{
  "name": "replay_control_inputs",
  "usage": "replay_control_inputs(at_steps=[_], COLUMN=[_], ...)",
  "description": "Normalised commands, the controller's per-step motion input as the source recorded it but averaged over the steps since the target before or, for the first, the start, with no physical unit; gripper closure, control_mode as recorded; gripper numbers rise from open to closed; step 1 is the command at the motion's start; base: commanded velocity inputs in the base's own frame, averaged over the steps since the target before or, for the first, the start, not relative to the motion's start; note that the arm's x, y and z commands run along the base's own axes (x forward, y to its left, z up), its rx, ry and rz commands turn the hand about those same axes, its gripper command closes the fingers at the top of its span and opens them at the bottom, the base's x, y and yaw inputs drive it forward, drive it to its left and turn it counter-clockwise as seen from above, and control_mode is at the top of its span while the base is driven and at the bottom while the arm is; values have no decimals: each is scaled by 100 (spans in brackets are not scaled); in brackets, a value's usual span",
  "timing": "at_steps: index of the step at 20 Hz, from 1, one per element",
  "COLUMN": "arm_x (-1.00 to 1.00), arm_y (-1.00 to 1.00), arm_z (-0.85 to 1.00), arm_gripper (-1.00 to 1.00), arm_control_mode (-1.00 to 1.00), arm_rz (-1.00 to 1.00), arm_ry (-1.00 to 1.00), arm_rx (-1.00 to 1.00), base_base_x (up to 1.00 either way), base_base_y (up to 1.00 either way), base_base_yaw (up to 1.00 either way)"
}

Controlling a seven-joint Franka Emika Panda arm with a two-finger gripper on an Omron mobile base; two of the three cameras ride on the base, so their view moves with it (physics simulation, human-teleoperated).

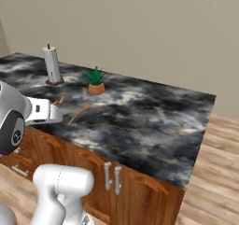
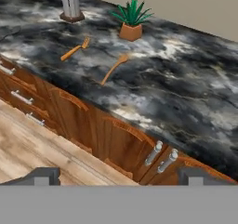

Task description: Organize the utensils by type. Pick up the wooden spoons from the counter and place them in the open cabinet. Then pick up the metallic utensils from the counter and place them in the open drawer.

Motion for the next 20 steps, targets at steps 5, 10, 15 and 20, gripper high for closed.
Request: replay_control_inputs(at_steps=[5,10,15,20], arm_x=[0,0,0,0], arm_y=[0,0,0,0], arm_z=[0,0,0,0], arm_gripper=[-100,-100,-100,-100], arm_control_mode=[100,100,100,100], arm_rz=[0,0,0,0], arm_ry=[0,0,0,0], arm_rx=[0,0,0,0], base_base_x=[23,6,27,56], base_base_y=[60,83,45,35], base_base_yaw=[-70,-36,-5,-2])
